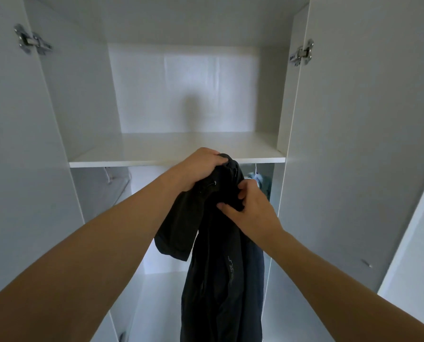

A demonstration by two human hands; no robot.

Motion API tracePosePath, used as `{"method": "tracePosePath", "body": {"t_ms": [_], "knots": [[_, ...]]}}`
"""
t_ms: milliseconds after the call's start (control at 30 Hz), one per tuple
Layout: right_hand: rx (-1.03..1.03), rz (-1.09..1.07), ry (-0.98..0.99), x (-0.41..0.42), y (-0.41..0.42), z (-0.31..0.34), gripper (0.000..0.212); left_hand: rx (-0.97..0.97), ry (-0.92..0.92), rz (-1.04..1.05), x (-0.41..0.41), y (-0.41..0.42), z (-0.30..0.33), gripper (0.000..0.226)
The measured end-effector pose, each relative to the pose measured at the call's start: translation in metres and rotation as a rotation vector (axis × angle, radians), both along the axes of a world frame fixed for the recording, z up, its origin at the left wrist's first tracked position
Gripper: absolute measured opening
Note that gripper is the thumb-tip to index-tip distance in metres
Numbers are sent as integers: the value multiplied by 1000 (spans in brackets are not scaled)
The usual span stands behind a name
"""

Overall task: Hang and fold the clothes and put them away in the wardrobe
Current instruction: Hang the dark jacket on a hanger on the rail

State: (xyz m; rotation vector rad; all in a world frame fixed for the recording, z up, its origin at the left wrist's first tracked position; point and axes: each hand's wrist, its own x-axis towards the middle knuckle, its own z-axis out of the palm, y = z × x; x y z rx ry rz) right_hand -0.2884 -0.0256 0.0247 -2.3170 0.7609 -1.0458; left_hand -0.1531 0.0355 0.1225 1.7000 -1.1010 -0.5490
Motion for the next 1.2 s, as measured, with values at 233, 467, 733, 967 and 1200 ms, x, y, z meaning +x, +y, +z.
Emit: {"method": "tracePosePath", "body": {"t_ms": [233, 467, 733, 967, 1200], "knots": [[218, -139, 99, 50, -50, 1, 18, 66, 20, -55, 48, -27, -3, 20], [751, 90, -258, 69, -66, 45, 15, 221, -117, -53, 122, -45, -19, 37], [-147, 107, 709, 79, -74, 53, 103, 295, 129, -131, 170, -49, -48, 23], [71, -204, 456, 95, -93, 54, 21, 337, 216, -225, 179, -63, -71, 33], [380, -185, 423, 81, -100, 44, 18, 410, 323, -418, 158, -84, -128, 40]]}}
